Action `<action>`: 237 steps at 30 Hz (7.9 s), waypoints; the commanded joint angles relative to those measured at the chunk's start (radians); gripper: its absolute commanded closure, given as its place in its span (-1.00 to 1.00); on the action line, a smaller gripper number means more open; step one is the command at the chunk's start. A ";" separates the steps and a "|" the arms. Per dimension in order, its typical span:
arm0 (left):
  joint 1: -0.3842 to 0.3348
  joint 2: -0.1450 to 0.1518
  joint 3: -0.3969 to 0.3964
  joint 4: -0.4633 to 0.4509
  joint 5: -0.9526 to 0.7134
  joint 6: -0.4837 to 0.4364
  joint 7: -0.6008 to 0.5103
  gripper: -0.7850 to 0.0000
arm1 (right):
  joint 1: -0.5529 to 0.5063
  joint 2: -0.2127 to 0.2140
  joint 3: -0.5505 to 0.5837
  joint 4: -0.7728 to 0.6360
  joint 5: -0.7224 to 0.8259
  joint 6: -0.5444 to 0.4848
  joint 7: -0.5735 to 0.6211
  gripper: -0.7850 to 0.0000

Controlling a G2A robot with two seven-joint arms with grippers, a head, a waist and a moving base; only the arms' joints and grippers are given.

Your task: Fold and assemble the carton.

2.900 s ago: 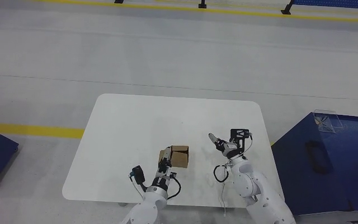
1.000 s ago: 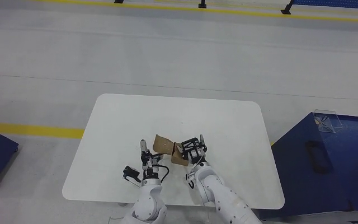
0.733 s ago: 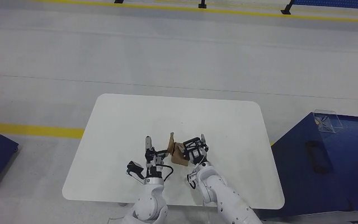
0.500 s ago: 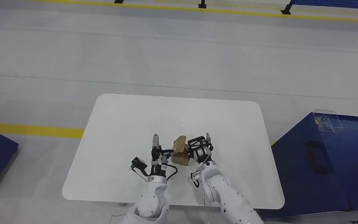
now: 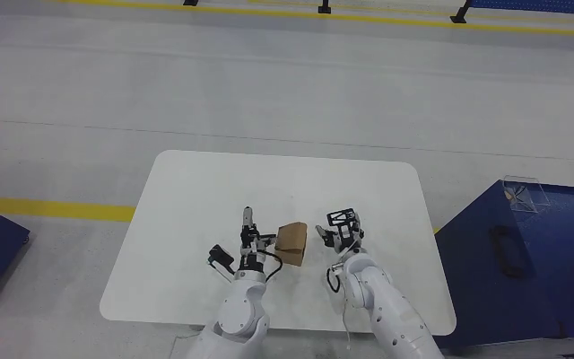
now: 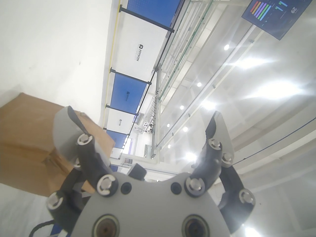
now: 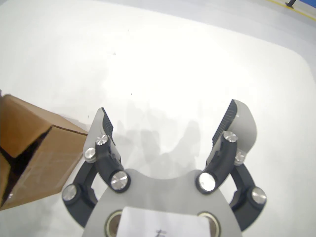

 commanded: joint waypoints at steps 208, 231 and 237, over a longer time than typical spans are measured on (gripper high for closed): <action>-0.044 0.053 0.084 -0.112 0.530 0.852 -0.593 0.07 | -0.113 0.058 0.187 -0.165 0.115 -0.409 0.088 -1.00; -0.037 0.054 0.084 -0.129 0.530 0.851 -0.592 0.06 | -0.090 0.076 0.202 -0.128 0.199 -0.567 0.165 -1.00; -0.038 0.055 0.084 -0.132 0.537 0.856 -0.596 0.05 | -0.070 0.077 0.197 -0.118 0.215 -0.576 0.199 -1.00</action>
